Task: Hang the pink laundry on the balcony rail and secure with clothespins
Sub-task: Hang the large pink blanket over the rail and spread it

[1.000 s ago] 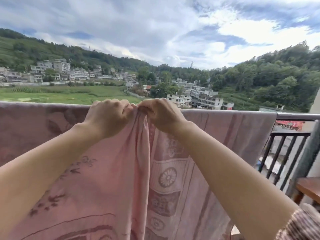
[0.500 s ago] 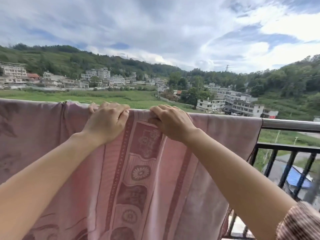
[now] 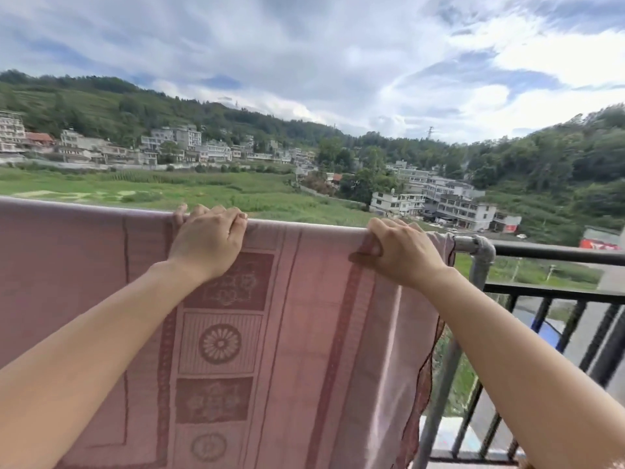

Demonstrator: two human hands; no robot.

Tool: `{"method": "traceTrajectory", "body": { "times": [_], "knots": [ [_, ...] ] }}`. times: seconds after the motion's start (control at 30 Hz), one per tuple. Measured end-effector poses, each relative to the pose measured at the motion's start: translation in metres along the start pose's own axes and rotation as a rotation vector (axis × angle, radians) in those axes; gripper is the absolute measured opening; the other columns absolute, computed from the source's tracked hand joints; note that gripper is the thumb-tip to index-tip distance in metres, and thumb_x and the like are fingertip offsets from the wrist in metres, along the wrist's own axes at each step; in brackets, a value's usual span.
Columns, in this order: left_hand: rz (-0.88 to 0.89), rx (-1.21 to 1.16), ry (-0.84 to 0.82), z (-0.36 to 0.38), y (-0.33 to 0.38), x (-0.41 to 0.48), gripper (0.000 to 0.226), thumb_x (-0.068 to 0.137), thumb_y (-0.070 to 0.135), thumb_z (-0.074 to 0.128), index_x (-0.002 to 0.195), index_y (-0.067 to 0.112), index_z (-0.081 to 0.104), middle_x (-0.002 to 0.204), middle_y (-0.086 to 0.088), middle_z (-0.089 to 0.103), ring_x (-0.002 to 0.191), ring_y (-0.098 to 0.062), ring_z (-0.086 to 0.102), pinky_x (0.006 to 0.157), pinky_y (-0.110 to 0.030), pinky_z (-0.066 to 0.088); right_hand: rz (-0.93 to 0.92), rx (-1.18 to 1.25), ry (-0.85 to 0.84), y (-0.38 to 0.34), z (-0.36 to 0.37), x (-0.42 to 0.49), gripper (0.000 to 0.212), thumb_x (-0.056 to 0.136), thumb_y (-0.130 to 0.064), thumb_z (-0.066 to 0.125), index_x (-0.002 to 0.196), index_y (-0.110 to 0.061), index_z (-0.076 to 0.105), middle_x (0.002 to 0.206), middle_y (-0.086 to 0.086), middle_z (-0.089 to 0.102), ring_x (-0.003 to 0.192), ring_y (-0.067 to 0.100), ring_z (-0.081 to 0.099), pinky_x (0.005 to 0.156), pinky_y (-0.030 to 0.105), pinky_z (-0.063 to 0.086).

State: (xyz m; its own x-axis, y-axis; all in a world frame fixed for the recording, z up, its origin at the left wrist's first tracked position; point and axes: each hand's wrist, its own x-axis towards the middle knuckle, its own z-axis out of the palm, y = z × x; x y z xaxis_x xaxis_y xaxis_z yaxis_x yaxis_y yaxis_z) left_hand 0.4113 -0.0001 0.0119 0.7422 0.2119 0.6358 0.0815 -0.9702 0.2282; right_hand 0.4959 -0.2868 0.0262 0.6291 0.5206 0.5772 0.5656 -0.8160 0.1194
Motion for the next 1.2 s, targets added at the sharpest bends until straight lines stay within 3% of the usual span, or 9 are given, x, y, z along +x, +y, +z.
{"method": "traceTrajectory", "body": {
  "times": [0.13,0.27,0.53,0.73,0.8,0.9,1.03,1.1,1.2],
  "knots": [
    [0.101,-0.011,0.102,0.026,0.065,0.003,0.036,0.1,0.031,0.029,0.086,0.015,0.059,0.097,-0.008,0.068,0.093,-0.031,0.056,0.095,-0.045,0.028,-0.025,-0.002,-0.007,0.039,-0.007,-0.015,0.047,0.08,-0.066,0.056,0.088,-0.022,0.041,0.097,0.001,0.061,0.091,0.024,0.057,0.075,0.034,0.035],
    [0.186,-0.018,0.155,0.051,0.125,0.008,0.038,0.099,0.031,0.031,0.088,0.013,0.063,0.093,-0.008,0.07,0.087,-0.031,0.058,0.088,-0.043,0.031,0.071,0.109,-0.072,0.084,-0.023,-0.025,0.049,0.077,-0.072,0.052,0.073,-0.023,0.048,0.071,-0.005,0.055,0.063,0.017,0.052,0.055,0.029,0.034],
    [0.274,-0.058,0.194,0.079,0.209,0.014,0.037,0.098,0.033,0.035,0.07,0.016,0.052,0.076,-0.008,0.067,0.072,-0.028,0.056,0.085,-0.04,0.038,0.001,0.433,-0.259,0.134,-0.033,-0.013,0.06,0.071,-0.066,0.065,0.078,-0.006,0.068,0.06,0.002,0.05,0.051,0.011,0.039,0.05,0.026,0.031],
    [0.255,-0.03,0.253,0.094,0.242,0.015,0.041,0.095,0.039,0.03,0.066,0.02,0.05,0.071,0.0,0.065,0.074,-0.025,0.058,0.079,-0.035,0.028,0.055,0.907,-0.493,0.18,-0.023,0.0,0.037,0.08,-0.058,0.063,0.079,-0.023,0.075,0.079,0.03,0.055,0.064,0.029,0.042,0.066,0.031,0.045],
    [0.222,0.012,0.295,0.104,0.255,0.014,0.045,0.094,0.041,0.026,0.077,0.019,0.06,0.08,0.0,0.068,0.082,-0.026,0.059,0.077,-0.032,0.02,0.072,1.126,-0.566,0.194,-0.009,0.003,0.029,0.086,-0.041,0.062,0.092,-0.015,0.073,0.091,0.024,0.065,0.07,0.028,0.054,0.072,0.035,0.056],
    [0.103,0.029,0.329,0.113,0.268,0.008,0.052,0.092,0.043,0.02,0.092,0.017,0.066,0.092,-0.003,0.068,0.093,-0.028,0.057,0.08,-0.032,0.02,0.133,1.428,-0.622,0.208,0.018,0.007,0.022,0.094,-0.024,0.053,0.096,-0.006,0.064,0.096,0.017,0.062,0.084,0.024,0.056,0.097,0.052,0.044],
    [-0.019,-0.138,0.298,0.114,0.286,-0.006,0.042,0.094,0.042,0.026,0.112,0.025,0.06,0.11,0.004,0.059,0.113,-0.019,0.047,0.102,-0.035,0.029,0.102,1.688,-0.805,0.22,0.045,0.005,0.037,0.094,-0.022,0.042,0.119,0.0,0.058,0.092,0.015,0.058,0.074,0.022,0.053,0.078,0.04,0.051],
    [-0.079,-0.279,0.29,0.11,0.301,-0.021,0.034,0.091,0.039,0.04,0.121,0.028,0.054,0.117,0.009,0.049,0.113,-0.006,0.042,0.099,-0.021,0.029,0.02,1.782,-0.918,0.223,0.054,0.001,0.032,0.093,-0.017,0.039,0.111,-0.008,0.063,0.091,0.014,0.058,0.076,0.024,0.052,0.077,0.039,0.053],
    [-0.193,-0.275,0.433,0.108,0.322,-0.046,0.031,0.08,0.046,0.051,0.104,0.027,0.049,0.106,0.008,0.042,0.101,-0.004,0.039,0.086,-0.01,0.031,-0.114,1.843,-0.949,0.229,0.063,-0.001,0.03,0.088,-0.013,0.048,0.11,-0.01,0.069,0.106,0.017,0.052,0.091,0.03,0.049,0.089,0.044,0.049]
  ]
}}
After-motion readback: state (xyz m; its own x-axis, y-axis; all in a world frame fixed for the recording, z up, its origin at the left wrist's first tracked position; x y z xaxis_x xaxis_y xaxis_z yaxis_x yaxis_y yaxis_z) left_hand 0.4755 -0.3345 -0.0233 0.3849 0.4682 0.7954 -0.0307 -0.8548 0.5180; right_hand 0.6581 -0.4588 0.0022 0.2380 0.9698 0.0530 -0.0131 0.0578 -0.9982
